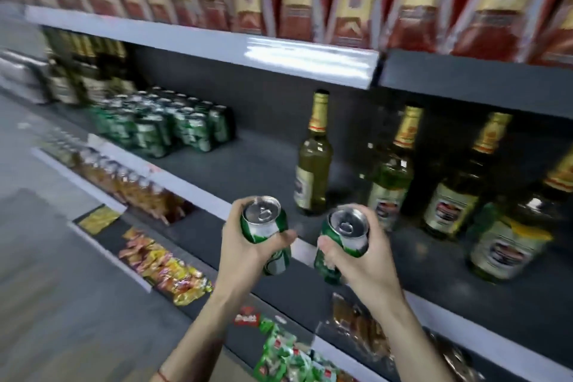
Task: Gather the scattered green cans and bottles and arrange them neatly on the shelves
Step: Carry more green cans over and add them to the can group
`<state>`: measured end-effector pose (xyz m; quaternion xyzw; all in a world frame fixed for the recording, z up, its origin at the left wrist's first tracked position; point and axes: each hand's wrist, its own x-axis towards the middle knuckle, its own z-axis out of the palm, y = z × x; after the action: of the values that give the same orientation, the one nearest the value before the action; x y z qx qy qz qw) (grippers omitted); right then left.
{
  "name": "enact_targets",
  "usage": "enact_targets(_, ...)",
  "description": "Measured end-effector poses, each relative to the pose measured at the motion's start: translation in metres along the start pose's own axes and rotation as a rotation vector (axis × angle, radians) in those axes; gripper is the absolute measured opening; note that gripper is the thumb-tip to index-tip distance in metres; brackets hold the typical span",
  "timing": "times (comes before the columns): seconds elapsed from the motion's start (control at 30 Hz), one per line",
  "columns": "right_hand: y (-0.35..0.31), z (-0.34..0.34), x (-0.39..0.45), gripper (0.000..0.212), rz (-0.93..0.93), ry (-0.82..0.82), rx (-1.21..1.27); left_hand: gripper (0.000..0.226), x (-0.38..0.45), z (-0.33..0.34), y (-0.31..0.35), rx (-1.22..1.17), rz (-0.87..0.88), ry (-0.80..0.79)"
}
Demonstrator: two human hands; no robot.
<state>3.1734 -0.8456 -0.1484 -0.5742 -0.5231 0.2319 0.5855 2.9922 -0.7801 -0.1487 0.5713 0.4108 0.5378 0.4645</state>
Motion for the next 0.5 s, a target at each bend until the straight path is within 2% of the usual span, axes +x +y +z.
enact_targets(0.17, -0.011, 0.103, 0.032, 0.044, -0.023, -0.147, 0.043, 0.058, 0.040, -0.091, -0.009, 0.020, -0.011, 0.110)
enact_targets(0.27, -0.015, 0.165, 0.055, 0.042, -0.018, -0.189, 0.072, 0.050, 0.073, -0.143, -0.016, 0.032, 0.023, 0.165)
enact_targets(0.37, -0.017, 0.218, 0.076, 0.041, -0.007, -0.185, 0.091, 0.052, 0.104, -0.188, -0.026, 0.039, 0.030, 0.203)
enact_targets(0.5, -0.021, 0.271, 0.109, 0.042, 0.014, -0.165, 0.105, 0.060, 0.157, -0.223, -0.041, 0.043, 0.013, 0.179)
